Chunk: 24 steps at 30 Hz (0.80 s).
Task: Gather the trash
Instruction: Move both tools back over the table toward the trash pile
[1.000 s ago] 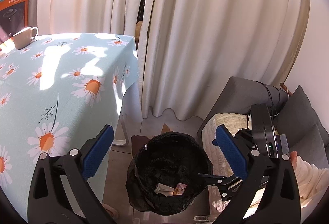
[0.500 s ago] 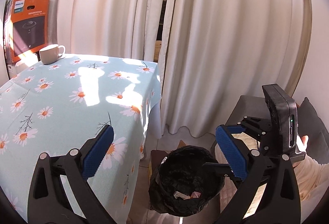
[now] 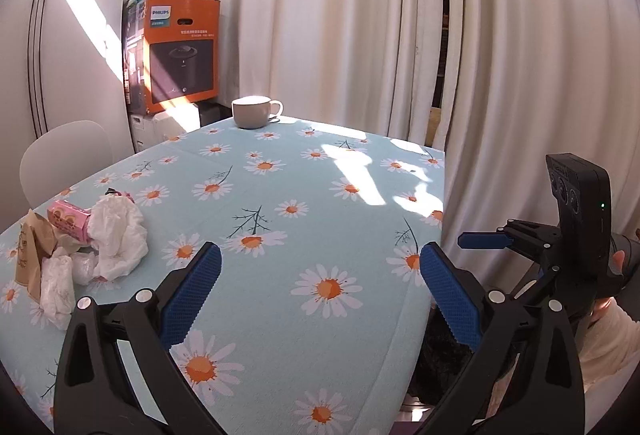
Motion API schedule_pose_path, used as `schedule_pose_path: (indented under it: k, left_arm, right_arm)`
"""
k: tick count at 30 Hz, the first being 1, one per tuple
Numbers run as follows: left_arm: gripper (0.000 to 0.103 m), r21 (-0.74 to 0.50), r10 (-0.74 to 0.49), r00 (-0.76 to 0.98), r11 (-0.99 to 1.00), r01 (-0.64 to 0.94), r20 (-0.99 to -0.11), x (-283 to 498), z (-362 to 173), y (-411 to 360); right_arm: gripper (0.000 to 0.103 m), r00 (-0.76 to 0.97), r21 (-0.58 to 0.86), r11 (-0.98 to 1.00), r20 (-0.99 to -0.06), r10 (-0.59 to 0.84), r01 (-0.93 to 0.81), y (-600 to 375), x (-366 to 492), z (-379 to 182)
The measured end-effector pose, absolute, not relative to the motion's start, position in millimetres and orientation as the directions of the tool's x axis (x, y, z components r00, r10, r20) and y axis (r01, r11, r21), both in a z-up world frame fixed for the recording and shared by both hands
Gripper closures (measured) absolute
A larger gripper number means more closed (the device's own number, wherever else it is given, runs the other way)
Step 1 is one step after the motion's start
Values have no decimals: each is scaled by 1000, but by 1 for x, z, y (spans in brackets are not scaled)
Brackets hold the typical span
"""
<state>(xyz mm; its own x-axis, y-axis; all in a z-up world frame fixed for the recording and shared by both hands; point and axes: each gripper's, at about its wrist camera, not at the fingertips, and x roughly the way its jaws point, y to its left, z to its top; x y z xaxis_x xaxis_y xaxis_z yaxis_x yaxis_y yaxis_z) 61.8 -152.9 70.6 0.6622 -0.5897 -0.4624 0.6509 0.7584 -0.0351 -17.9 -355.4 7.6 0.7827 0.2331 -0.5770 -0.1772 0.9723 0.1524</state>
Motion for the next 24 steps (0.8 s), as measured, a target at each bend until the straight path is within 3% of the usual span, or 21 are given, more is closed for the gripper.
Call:
schedule_pose_path:
  k: [24]
  left_arm:
    - [6, -18, -271, 805, 951, 308, -528, 75, 77, -8]
  right_arm:
    - [10, 727, 100, 918, -580, 366, -383, -227, 92, 52]
